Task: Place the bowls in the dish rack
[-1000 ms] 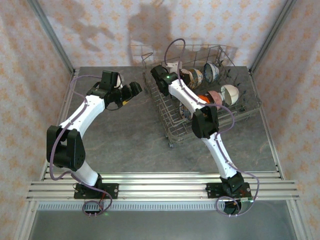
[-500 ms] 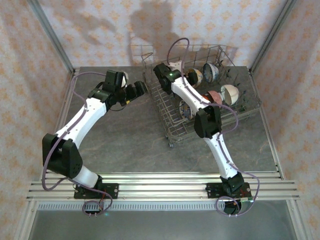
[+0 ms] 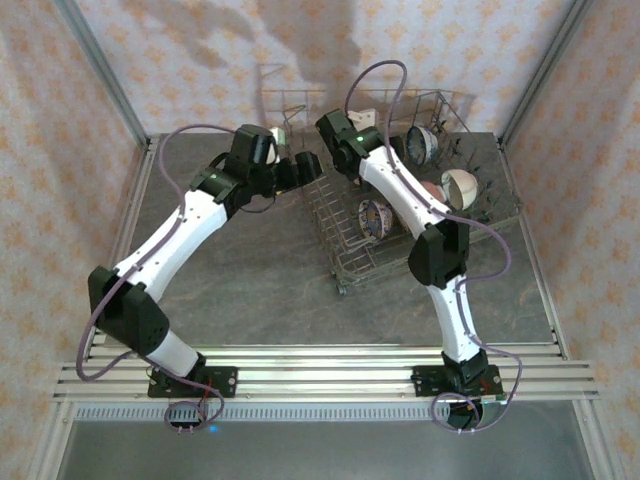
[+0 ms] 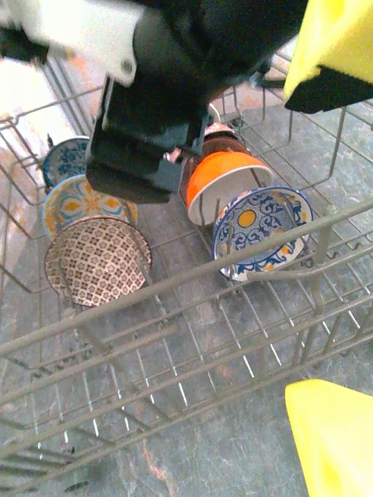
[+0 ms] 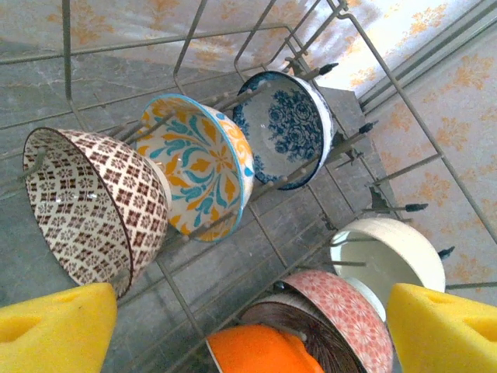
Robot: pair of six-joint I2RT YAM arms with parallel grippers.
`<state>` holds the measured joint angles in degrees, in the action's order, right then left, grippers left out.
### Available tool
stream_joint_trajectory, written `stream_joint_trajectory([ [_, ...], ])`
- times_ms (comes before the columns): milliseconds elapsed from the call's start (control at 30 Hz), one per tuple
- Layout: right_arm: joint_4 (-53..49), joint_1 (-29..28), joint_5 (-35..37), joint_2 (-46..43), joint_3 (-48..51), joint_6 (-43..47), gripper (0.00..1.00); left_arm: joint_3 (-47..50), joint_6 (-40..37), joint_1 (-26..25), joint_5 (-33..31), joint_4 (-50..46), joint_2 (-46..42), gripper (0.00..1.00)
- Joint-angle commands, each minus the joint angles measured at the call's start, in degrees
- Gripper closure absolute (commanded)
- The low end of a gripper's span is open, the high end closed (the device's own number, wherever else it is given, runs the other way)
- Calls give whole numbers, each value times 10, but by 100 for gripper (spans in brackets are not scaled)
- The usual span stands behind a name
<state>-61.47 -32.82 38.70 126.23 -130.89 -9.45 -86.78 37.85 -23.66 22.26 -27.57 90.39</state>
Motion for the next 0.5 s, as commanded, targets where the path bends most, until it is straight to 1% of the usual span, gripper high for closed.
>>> stream_joint_trajectory([
  [0, -29, 9, -10, -50, 33, -22, 11, -27, -14, -5, 1, 6, 32, 13],
  [100, -28, 15, -5, -85, 71, -31, 11, -45, -18, -7, 1, 1, 54, 20],
  [200, -30, 28, 10, -113, 111, -39, 11, -51, -13, -6, 9, 18, 69, 30],
  [300, -51, 52, 17, -135, 141, -57, 11, -65, -5, -7, 26, 21, 89, 39],
  [467, -32, 85, 12, -196, 220, -69, 11, -70, 2, -8, 38, 30, 100, 52],
])
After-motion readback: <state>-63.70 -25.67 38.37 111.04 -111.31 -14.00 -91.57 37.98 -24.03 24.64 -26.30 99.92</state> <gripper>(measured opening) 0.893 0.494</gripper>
